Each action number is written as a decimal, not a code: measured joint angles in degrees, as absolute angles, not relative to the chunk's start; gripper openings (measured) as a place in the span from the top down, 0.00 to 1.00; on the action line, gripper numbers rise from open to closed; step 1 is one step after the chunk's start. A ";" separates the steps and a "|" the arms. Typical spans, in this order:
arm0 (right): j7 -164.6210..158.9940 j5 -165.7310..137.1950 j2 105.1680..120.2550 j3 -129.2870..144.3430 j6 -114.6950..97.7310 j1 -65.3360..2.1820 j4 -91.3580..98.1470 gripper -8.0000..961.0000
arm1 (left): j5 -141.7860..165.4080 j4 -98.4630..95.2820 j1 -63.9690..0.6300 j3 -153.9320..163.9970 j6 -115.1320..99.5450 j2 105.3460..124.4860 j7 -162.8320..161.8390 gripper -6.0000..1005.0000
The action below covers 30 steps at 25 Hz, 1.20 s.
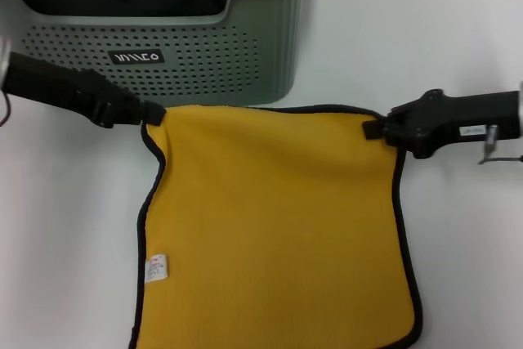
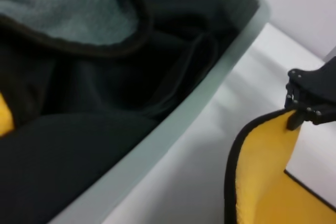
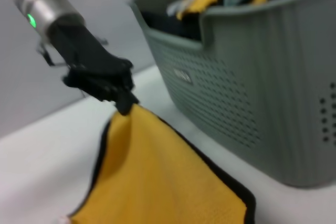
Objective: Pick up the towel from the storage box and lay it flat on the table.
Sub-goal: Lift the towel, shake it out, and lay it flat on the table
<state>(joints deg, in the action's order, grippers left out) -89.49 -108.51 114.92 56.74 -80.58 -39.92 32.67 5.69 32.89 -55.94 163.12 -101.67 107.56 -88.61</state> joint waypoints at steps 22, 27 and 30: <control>-89.81 -109.11 115.40 61.65 -69.57 -43.88 31.11 0.96 | 8.61 32.60 -57.89 163.13 -94.50 109.76 -88.77 0.94; -88.96 -108.65 115.49 61.69 -68.76 -43.32 31.92 0.94 | 9.01 32.43 -57.83 163.12 -94.30 109.93 -88.65 0.94; -88.67 -108.65 115.71 61.70 -66.99 -43.12 32.65 0.93 | 9.09 32.47 -57.83 163.12 -94.17 110.06 -88.67 0.94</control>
